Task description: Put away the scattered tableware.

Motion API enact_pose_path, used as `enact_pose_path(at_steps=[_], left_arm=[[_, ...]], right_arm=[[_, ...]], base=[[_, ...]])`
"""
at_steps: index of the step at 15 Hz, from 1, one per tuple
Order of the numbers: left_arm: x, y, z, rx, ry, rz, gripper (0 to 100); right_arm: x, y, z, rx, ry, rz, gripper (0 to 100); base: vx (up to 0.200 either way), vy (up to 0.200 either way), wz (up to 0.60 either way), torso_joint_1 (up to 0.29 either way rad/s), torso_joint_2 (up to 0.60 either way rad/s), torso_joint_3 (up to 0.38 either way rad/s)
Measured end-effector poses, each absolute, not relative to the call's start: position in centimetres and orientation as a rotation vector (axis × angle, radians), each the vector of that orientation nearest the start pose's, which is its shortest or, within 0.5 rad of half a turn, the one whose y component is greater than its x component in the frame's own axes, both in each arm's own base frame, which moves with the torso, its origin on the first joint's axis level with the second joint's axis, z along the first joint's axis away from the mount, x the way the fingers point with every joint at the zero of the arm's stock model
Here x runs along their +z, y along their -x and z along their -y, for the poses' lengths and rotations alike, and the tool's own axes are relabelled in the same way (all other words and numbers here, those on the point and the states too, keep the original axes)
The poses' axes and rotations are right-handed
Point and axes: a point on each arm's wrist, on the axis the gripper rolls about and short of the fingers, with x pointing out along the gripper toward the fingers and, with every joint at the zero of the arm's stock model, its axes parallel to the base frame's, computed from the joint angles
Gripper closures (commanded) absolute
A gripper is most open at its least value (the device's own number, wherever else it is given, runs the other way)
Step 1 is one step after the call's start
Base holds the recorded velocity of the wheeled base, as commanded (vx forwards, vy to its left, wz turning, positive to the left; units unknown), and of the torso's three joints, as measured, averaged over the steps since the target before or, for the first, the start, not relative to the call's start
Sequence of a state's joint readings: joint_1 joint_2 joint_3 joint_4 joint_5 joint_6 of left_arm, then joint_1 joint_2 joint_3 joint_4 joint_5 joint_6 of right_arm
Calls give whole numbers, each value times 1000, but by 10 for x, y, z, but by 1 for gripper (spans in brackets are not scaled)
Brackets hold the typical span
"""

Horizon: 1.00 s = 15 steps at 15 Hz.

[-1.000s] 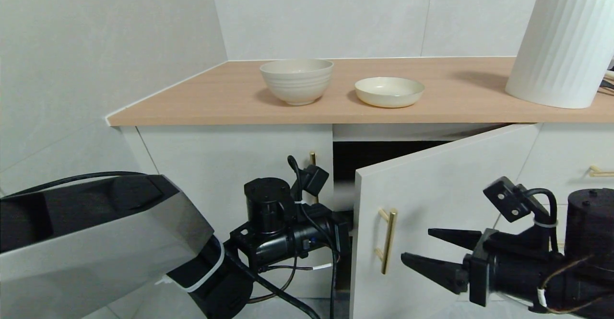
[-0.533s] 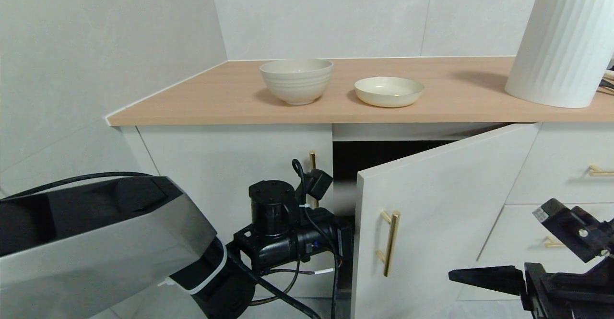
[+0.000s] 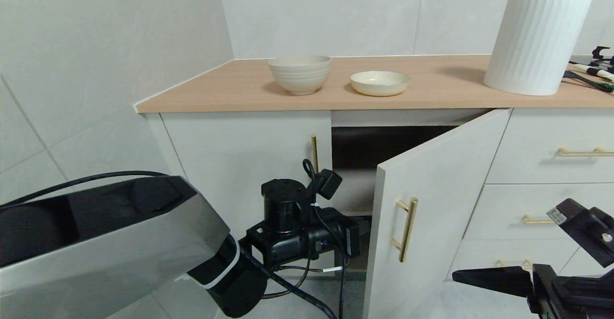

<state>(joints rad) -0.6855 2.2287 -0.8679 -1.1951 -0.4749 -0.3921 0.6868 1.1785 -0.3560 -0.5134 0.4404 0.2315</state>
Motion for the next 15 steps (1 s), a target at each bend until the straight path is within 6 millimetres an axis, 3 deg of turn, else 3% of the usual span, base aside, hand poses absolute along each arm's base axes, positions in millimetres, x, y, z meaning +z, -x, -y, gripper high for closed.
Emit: enact_pose_path(at_steps=[6,9,15], left_arm=[[65,-306,266,-1105,325,-417,100],[70,-314,272,-1095,320,-453,100],[77,-326,282,-1095,322,-444,100]], right_arm=[[170,-114,-106,1075,-164,-453,0],[169,-114,-106,1072,-164,-454,0],[169,-114,-106,1072,-164,-455,0]], base=[[0,0,0,0,0,0],[-200,0,0,6,4,2],[0,0,0,0,0,0]])
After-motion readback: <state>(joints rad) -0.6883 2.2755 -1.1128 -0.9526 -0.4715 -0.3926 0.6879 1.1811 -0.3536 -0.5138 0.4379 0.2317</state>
